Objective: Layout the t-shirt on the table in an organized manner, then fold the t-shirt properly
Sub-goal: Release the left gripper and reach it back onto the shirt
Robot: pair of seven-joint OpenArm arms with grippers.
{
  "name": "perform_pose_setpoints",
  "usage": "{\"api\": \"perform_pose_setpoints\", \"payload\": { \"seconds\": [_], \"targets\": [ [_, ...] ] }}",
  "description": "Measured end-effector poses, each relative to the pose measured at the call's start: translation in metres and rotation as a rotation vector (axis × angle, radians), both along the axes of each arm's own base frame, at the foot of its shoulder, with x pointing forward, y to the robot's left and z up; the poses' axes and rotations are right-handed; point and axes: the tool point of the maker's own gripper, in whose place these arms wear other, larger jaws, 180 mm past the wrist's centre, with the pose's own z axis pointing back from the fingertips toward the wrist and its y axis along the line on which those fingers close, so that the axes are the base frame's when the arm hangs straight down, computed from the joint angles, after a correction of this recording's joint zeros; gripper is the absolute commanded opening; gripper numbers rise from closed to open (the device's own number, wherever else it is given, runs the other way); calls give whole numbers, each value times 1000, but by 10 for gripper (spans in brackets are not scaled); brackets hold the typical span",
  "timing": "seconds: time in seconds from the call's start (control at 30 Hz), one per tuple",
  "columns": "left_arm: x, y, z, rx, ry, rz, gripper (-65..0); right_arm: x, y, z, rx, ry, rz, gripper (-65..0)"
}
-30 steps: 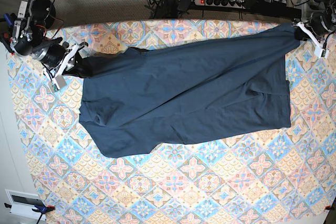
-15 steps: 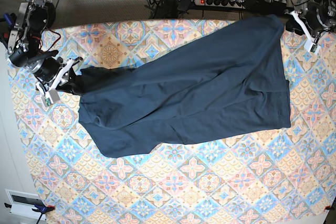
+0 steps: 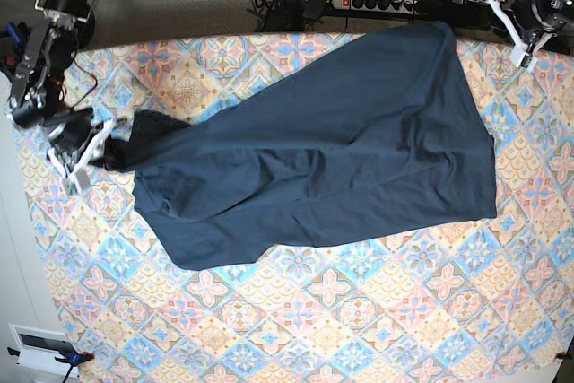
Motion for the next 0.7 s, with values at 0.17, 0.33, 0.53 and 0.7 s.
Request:
{"api": "perform_pose_setpoints", "payload": {
  "seconds": [0.17, 0.33, 0.53, 0.7],
  "targets": [
    [44, -7, 4, -36, -126, 55, -436, 29, -6, 14, 42, -46, -26, -650],
    [89, -16, 2, -105, -230, 136, -436, 26, 12, 2, 40, -8, 27, -650],
    [135, -59, -25, -254, -230, 142, -436, 26, 11, 3, 33, -10, 30, -650],
    [171, -72, -37, -246, -242, 88, -436, 27, 15, 5, 46, -20, 34, -650]
  ]
}}
